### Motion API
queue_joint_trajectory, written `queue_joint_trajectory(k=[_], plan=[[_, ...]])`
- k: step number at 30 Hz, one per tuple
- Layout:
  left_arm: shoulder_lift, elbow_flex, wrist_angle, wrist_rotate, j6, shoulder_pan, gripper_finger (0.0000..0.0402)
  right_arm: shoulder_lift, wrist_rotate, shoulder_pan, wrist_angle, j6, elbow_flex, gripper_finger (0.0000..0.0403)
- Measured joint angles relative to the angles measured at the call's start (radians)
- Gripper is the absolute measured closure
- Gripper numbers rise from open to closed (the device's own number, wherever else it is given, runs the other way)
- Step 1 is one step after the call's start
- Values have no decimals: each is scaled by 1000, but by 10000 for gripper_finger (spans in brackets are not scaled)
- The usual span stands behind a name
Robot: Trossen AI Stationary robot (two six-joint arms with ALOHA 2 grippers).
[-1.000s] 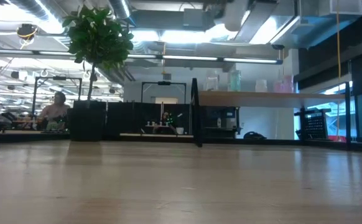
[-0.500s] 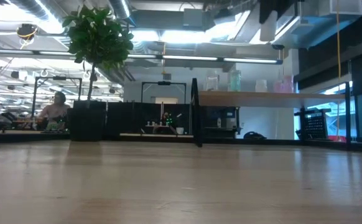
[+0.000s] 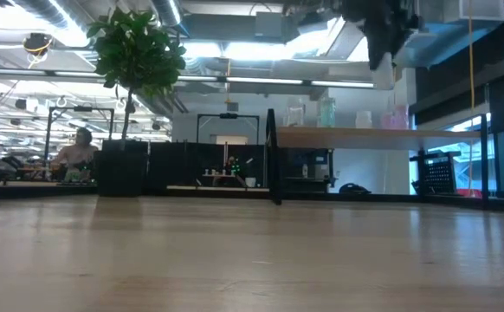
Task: Pick and place medicine bottles onto shelf by color
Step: Put the white pill bottle aligned with the other white pill bottles on the shelf
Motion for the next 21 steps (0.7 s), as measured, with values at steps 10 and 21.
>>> queue_joint_trajectory(k=[10,21], plan=[[0,0,0,1,1,0,107,0,13,-70,129,-47,-94,249],[0,0,0,7,1,0,107,0,-57,-168,226,-50,-163,249]])
